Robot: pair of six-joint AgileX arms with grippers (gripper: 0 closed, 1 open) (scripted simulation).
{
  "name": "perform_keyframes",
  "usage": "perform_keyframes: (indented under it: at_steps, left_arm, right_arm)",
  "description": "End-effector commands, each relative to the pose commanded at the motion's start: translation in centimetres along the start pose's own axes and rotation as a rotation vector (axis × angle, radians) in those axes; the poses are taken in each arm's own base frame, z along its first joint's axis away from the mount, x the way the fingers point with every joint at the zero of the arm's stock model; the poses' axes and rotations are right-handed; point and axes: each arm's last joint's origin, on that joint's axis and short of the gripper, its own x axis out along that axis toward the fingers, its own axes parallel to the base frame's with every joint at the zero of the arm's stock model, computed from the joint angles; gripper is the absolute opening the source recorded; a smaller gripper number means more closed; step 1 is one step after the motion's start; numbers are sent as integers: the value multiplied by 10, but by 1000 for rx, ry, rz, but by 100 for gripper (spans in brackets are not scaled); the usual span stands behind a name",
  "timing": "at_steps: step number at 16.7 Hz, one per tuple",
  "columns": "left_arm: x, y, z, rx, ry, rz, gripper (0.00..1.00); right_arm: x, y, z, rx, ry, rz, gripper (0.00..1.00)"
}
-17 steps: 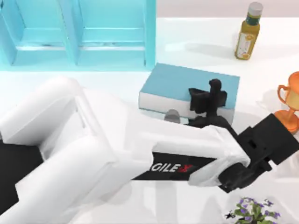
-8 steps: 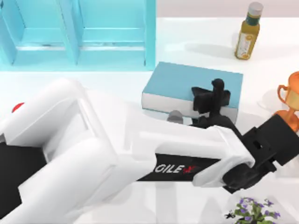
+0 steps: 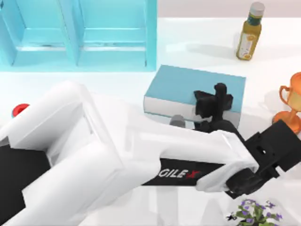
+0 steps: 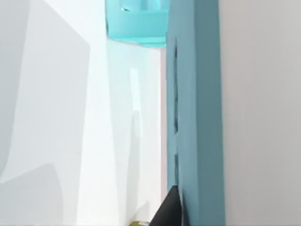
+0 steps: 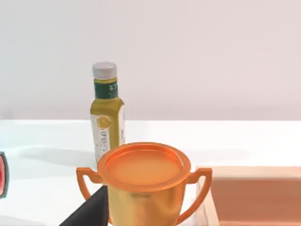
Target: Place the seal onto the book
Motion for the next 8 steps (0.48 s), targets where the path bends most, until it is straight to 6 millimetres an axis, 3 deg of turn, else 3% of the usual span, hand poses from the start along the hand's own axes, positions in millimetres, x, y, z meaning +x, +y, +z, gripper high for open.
perform_keyframes:
  at_steps: [4,8]
  left_arm:
    - [6,21,-2,-2,0,0,0]
    - [6,24,-2,-6,-1,-3,0]
  right_arm:
    - [0,0,0,0,0,0,100]
    - [0,0,0,0,0,0,100]
